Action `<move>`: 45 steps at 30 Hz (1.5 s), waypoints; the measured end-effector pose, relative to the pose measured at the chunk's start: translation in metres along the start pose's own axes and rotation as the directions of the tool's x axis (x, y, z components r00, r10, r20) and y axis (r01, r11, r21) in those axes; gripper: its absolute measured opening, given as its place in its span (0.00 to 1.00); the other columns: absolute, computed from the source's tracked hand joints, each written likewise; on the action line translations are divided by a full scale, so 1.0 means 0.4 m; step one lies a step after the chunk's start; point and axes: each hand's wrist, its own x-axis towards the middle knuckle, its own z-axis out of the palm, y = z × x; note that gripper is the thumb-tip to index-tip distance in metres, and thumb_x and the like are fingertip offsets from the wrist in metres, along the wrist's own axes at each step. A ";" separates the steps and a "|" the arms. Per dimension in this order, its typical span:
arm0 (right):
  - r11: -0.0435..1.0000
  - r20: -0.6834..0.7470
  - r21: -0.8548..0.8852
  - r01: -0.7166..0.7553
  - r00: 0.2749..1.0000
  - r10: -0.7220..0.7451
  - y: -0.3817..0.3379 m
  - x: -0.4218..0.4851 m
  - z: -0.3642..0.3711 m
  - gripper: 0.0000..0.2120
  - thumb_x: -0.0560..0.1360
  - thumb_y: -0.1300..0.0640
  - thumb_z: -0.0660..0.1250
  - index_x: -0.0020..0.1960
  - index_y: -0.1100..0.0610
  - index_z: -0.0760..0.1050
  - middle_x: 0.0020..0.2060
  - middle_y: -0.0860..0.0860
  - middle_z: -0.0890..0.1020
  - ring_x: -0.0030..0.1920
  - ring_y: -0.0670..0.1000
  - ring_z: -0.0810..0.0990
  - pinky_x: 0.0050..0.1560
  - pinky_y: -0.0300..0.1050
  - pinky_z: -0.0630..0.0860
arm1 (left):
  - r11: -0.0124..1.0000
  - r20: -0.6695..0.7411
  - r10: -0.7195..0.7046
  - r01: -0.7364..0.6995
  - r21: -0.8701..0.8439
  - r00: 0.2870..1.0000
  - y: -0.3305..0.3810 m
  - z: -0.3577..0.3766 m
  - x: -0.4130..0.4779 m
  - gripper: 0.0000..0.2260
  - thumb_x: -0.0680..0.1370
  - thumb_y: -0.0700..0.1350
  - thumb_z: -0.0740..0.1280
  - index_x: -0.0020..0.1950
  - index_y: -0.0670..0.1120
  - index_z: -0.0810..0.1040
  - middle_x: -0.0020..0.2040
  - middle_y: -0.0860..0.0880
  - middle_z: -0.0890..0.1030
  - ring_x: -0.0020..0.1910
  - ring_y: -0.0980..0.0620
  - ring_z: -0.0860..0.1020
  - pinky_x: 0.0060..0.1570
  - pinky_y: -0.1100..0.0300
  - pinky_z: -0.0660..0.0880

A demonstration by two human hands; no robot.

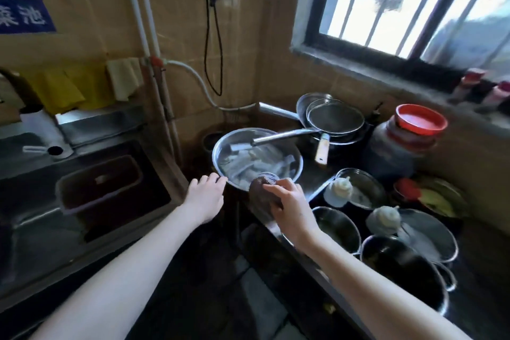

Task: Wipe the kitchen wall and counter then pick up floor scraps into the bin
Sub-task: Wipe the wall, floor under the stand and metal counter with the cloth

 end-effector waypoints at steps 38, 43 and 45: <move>0.669 -0.592 -0.081 -0.739 0.576 0.564 0.590 -0.890 -0.718 0.19 0.74 0.66 0.62 0.63 0.56 0.76 0.56 0.51 0.74 0.56 0.53 0.71 0.59 0.43 0.71 | 0.544 -0.197 0.832 -0.834 0.097 0.519 1.364 -0.131 -0.079 0.19 0.76 0.47 0.61 0.67 0.49 0.66 0.62 0.48 0.72 0.61 0.46 0.72 0.58 0.51 0.68; 0.632 -0.630 -0.067 -0.772 0.524 0.574 0.644 -0.873 -0.756 0.19 0.74 0.66 0.63 0.63 0.55 0.76 0.55 0.50 0.74 0.56 0.52 0.71 0.59 0.43 0.71 | 0.500 -0.217 0.857 -0.858 0.121 0.468 1.422 -0.154 -0.033 0.17 0.76 0.48 0.62 0.64 0.49 0.66 0.60 0.48 0.72 0.59 0.46 0.72 0.56 0.51 0.68; 0.614 -0.651 -0.057 -0.788 0.495 0.575 0.666 -0.870 -0.772 0.20 0.73 0.66 0.64 0.63 0.55 0.76 0.55 0.50 0.74 0.56 0.52 0.71 0.59 0.43 0.71 | 0.485 -0.224 0.864 -0.864 0.131 0.451 1.436 -0.157 -0.019 0.18 0.75 0.49 0.62 0.64 0.49 0.66 0.60 0.48 0.72 0.58 0.45 0.72 0.55 0.51 0.68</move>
